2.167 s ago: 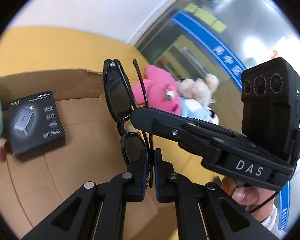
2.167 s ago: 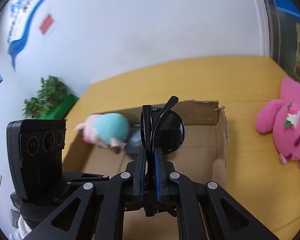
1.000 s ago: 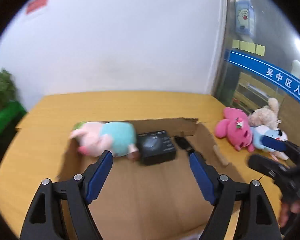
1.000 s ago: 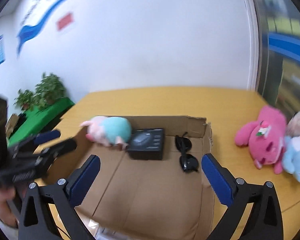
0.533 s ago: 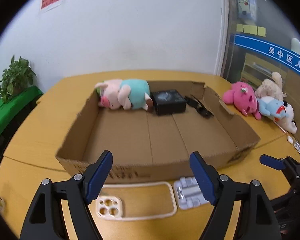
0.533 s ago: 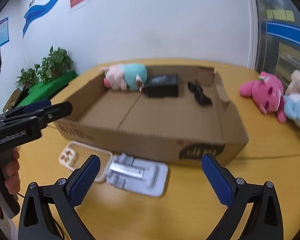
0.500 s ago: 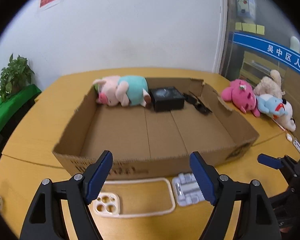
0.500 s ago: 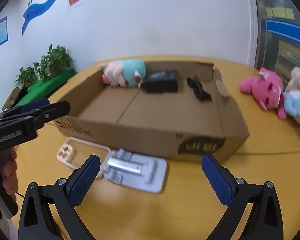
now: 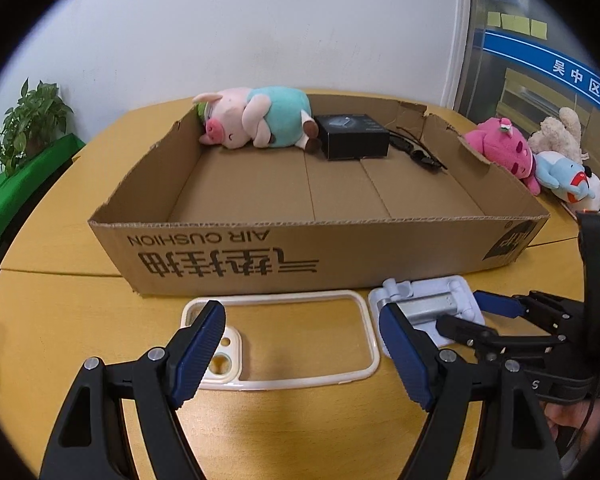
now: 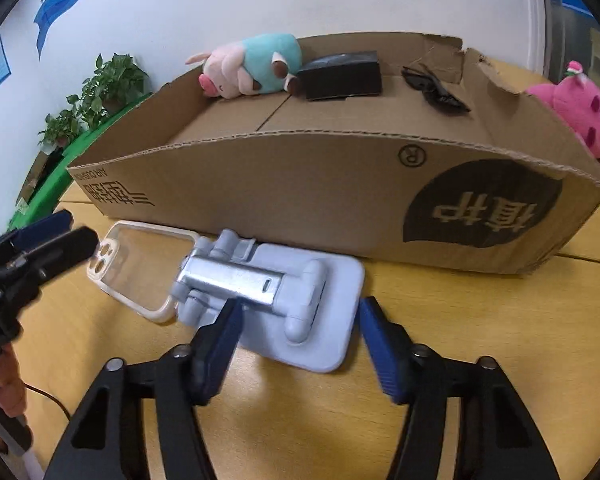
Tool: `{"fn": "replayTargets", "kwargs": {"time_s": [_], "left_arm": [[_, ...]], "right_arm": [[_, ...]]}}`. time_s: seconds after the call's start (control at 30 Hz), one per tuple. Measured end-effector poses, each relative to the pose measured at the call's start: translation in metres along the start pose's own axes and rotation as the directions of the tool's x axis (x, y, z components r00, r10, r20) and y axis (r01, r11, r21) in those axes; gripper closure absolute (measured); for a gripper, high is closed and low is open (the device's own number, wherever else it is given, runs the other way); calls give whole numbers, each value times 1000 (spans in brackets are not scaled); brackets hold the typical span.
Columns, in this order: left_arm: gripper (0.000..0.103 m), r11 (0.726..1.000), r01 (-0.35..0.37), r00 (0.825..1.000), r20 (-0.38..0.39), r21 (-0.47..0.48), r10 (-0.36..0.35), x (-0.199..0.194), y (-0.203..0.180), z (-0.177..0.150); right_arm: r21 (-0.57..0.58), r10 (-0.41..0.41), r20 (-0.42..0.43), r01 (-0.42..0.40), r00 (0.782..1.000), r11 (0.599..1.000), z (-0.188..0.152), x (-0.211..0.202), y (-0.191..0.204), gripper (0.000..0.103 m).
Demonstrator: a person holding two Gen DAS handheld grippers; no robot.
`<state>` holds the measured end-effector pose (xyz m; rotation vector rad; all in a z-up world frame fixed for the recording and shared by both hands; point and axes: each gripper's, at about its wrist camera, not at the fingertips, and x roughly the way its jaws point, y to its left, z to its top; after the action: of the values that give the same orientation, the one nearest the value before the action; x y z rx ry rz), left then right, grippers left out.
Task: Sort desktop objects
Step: 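Move both grippers down to the white-and-silver phone stand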
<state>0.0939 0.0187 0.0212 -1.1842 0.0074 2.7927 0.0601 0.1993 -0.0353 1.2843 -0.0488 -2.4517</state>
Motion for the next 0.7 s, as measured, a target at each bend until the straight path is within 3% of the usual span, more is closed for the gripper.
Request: {"fn": "replayTargets", "kwargs": {"time_s": [0.1, 0.23, 0.53, 0.7], "left_arm": [[24, 1000, 7, 1000, -13, -8, -8, 3, 3, -3], [24, 1000, 24, 1000, -13, 0, -24, 5, 0, -3], [24, 996, 93, 995, -44, 18, -92, 13, -20, -4], [24, 985, 162, 985, -78, 58, -157, 19, -51, -9]], "right_arm": [[-4, 5, 8, -5, 1000, 1000, -2, -2, -2, 50], [36, 37, 29, -38, 999, 999, -8, -12, -14, 69], [41, -5, 13, 5, 1000, 999, -19, -29, -31, 70], [66, 4, -22, -3, 1000, 998, -36, -47, -46, 70]]}}
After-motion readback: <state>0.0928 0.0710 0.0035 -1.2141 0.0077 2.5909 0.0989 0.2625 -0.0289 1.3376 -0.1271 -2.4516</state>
